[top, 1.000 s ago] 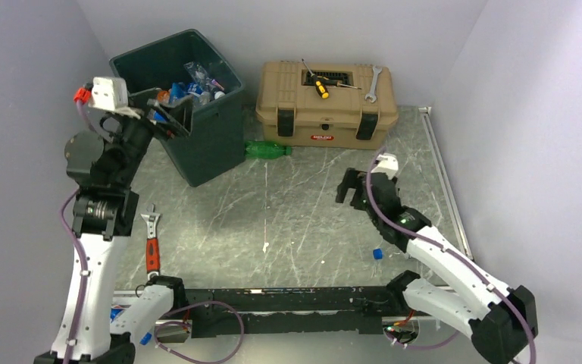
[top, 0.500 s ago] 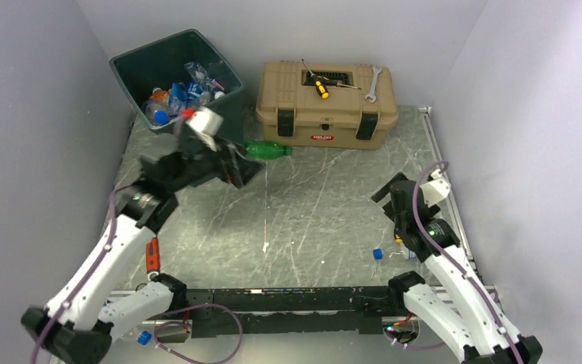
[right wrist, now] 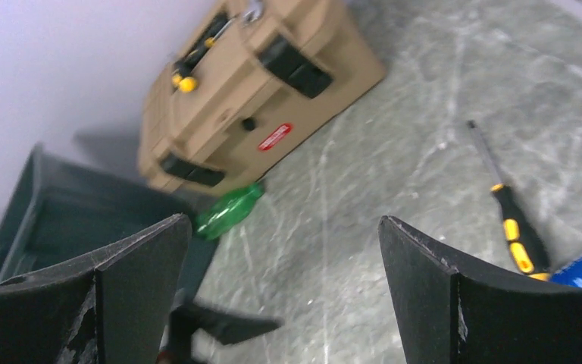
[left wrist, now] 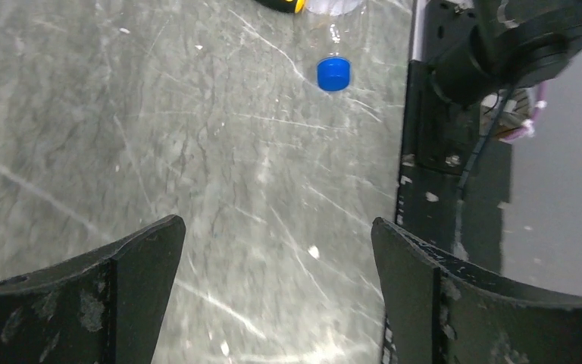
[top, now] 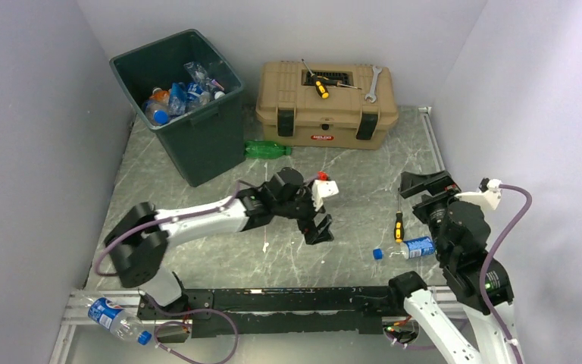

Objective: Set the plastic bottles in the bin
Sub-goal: Place the plastic bottle in the trash bin, then pick up the plastic bottle from the corner of the board.

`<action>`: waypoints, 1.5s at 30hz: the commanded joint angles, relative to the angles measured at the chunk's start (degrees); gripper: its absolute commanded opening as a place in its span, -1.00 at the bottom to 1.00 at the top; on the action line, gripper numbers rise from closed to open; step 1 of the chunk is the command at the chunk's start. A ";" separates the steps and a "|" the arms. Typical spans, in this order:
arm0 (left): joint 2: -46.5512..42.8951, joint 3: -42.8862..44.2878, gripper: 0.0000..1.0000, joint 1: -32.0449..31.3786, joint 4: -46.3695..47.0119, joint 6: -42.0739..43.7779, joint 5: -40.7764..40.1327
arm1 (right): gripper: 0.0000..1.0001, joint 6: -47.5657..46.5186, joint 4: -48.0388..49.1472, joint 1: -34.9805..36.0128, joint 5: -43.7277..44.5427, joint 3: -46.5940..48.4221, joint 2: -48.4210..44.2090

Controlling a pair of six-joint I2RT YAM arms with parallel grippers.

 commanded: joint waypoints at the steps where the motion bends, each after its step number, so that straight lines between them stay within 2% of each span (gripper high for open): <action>1: 8.27 1.43 0.96 -0.15 20.61 5.64 8.41 | 0.99 -5.50 5.79 -0.05 -13.63 1.56 -2.37; 3: 13.02 4.19 0.94 -1.09 22.63 7.99 10.58 | 0.99 -5.91 5.11 -0.06 -14.72 1.99 -3.69; 8: 24.61 15.35 0.89 -5.34 19.18 17.44 10.07 | 0.99 -7.98 3.94 -0.04 -16.43 3.43 -5.54; 12: 33.84 22.68 0.83 -6.66 20.80 17.48 11.56 | 1.00 -7.76 3.84 -0.02 -18.11 3.28 -7.02; 18: 42.99 29.82 0.76 -8.35 23.04 16.12 12.29 | 0.99 -8.11 4.75 0.03 -19.70 3.78 -8.08; 25: 47.65 33.39 0.76 -9.25 21.86 15.79 12.07 | 0.99 -9.37 5.11 0.03 -21.02 3.43 -7.21; 34: 47.51 29.79 0.82 -10.39 25.40 14.33 9.99 | 1.00 -9.26 5.02 0.02 -20.78 1.00 -7.99; 39: 48.50 31.26 0.78 -11.32 25.05 16.18 9.91 | 0.99 -9.03 4.52 0.03 -20.68 0.48 -8.14; 45: 50.43 33.75 0.63 -12.82 21.64 19.82 10.26 | 0.99 -9.51 3.80 0.02 -19.81 0.76 -8.31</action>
